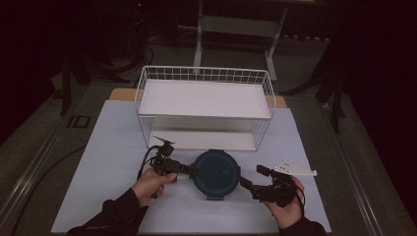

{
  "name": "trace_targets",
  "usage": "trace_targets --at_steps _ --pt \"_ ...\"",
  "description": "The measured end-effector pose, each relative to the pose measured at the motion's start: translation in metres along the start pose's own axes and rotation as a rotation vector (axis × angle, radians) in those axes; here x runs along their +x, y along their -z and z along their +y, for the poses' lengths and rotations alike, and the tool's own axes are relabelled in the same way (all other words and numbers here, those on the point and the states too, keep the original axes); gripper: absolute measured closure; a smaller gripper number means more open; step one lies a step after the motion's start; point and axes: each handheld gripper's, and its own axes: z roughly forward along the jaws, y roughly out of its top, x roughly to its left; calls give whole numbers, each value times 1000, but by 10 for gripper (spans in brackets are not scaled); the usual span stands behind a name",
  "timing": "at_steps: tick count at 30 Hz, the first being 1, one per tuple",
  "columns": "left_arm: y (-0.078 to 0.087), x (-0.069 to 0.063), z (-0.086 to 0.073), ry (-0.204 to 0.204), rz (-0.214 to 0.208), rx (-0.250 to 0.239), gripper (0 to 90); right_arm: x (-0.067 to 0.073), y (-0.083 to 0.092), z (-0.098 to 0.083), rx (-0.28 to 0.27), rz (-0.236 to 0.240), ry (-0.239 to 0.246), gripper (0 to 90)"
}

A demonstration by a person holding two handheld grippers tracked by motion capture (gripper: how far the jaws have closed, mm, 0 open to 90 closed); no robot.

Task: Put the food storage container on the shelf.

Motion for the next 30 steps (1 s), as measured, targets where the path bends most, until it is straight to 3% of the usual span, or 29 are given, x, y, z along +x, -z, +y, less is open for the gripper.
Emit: trace_targets --at_steps 4,10,14,21,26,30 --pt "2 -6 -3 -40 9 -8 548 -12 -11 -1 51 67 -101 222" --pt "5 -11 -9 -101 21 -5 554 -26 -28 -4 132 148 -203 314" --pt "6 -12 -11 -122 21 -6 556 -35 -36 -7 172 179 -254 364" --pt "7 -10 -14 -144 6 -14 559 -41 -42 -13 223 220 -295 448" --pt "7 -12 -16 -150 8 -21 561 -44 -44 -15 231 286 -345 540" --pt "7 -13 -18 -151 17 -25 562 -46 -45 -17 232 313 -386 552"
